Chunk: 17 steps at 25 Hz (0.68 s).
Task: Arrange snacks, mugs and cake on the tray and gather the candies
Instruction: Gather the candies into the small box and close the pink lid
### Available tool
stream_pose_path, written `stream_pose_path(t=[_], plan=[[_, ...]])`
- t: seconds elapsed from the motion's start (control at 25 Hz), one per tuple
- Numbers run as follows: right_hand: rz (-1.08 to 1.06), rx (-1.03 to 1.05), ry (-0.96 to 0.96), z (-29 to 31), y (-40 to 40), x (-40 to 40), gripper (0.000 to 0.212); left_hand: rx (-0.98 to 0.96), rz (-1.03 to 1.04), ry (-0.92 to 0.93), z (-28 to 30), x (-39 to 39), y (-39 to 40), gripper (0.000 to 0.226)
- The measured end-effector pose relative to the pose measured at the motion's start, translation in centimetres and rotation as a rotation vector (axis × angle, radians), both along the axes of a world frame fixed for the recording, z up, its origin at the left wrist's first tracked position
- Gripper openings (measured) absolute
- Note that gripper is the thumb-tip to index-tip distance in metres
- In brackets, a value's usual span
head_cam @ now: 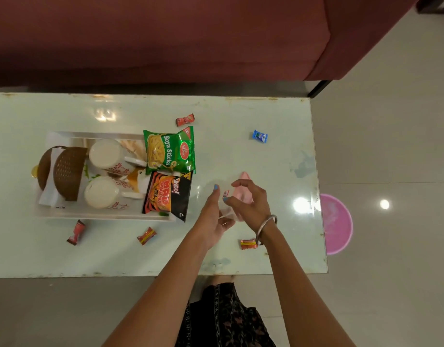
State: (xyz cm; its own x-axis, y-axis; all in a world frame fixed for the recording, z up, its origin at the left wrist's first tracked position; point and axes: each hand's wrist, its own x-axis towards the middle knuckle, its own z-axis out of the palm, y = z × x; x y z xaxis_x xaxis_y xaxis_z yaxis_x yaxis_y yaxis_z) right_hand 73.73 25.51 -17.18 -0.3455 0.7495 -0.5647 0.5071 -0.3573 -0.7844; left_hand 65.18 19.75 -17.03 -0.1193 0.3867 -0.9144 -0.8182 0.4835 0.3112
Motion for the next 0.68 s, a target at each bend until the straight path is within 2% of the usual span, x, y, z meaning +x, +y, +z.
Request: stream_pose_path(t=[0.24, 0.48, 0.56, 0.68], plan=[[0.002, -0.068, 0.129, 1.8, 0.0, 1.7, 0.028, 0.093, -0.001, 0.031, -0.5, 0.5, -0.4, 0.043], [-0.039, -0.378, 0.305, 2.3, 1.9, 3.7, 0.030, 0.045, 0.164, -0.111, -1.3, -0.4, -1.7, 0.042], [-0.075, -0.372, 0.252, 1.6, 2.4, 4.4, 0.030, 0.050, 0.199, -0.173, -1.5, -0.5, -2.4, 0.041], [-0.125, -0.146, -0.091, -0.4, 2.7, 4.9, 0.027, 0.070, 0.231, -0.204, -1.7, -0.1, -2.9, 0.044]])
